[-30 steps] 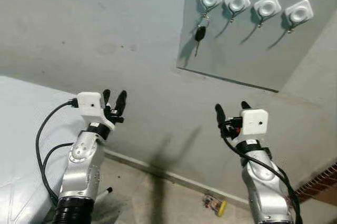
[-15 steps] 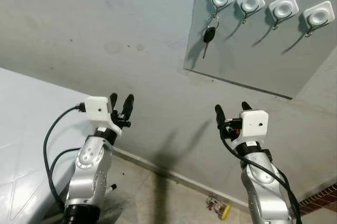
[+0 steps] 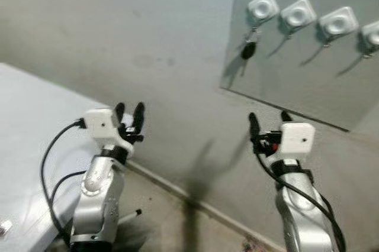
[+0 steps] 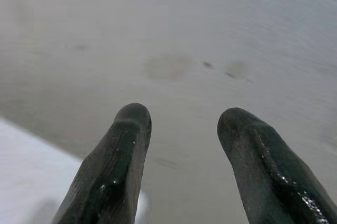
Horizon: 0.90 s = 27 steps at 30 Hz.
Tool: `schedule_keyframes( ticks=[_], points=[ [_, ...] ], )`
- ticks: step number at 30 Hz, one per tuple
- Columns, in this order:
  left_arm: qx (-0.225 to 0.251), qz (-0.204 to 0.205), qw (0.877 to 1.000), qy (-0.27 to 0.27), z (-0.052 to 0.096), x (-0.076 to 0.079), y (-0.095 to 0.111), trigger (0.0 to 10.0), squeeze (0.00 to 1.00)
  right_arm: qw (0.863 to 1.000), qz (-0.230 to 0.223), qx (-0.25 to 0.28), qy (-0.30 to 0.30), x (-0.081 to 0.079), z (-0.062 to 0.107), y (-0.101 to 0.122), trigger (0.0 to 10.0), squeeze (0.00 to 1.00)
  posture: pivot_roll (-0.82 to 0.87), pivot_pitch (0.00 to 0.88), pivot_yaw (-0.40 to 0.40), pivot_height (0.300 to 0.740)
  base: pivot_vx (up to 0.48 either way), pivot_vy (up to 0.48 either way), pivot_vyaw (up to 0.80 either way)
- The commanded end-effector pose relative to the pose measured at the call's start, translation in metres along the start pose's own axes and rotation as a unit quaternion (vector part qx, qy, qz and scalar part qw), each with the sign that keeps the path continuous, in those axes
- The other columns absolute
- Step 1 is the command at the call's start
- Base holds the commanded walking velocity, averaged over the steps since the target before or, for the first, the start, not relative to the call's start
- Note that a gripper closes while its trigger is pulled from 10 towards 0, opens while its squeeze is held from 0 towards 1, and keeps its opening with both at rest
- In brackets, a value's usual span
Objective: Hang keys on a hook
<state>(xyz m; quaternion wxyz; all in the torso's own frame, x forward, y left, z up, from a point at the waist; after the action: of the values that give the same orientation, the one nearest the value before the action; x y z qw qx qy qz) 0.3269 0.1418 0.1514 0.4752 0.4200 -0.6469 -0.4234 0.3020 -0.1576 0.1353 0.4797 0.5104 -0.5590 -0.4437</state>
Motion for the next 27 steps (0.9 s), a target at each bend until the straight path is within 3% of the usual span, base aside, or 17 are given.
schedule_keyframes(
  ticks=[1,16,23,27],
  points=[
    [-0.006,-0.006,1.000,0.012,0.004,-0.009,0.002,10.0,0.00,1.000,-0.007,0.007,0.008,-0.004,0.002,0.007,10.0,0.00,-0.10,0.000,-0.020,0.740,0.000,0.000,0.80],
    [-0.013,-0.005,1.000,0.014,0.009,-0.008,0.003,10.0,0.00,1.000,-0.005,-0.006,0.012,-0.001,0.009,0.008,10.0,0.00,-0.10,0.006,-0.024,0.740,0.000,0.000,0.80],
    [-0.021,-0.046,0.999,-0.009,-0.001,-0.004,0.001,10.0,0.00,1.000,0.010,-0.005,0.023,0.005,-0.002,0.007,10.0,0.00,-0.09,0.000,-0.021,0.740,0.000,0.000,0.80],
    [-0.010,-0.042,0.999,-0.001,-0.007,-0.010,0.007,10.0,0.00,1.000,0.013,0.004,0.022,0.011,-0.010,0.012,10.0,0.00,-0.09,0.000,-0.024,0.740,0.000,0.000,0.80]
  ],
)
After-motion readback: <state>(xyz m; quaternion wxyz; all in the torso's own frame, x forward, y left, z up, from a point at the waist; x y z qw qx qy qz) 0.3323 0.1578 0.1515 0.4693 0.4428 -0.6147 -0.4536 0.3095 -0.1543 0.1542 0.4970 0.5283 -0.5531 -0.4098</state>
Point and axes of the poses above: a point about 5 cm out from each wrist's last joint towards the gripper, its own z axis pointing back from the gripper into the wrist, its own y axis along the axis of the wrist's last joint, x = y × z, the point moved 4 cm from there along -z, pointing out of the wrist towards the gripper, and after that the axes turned 3 degrees about z, right-handed, at the moved point
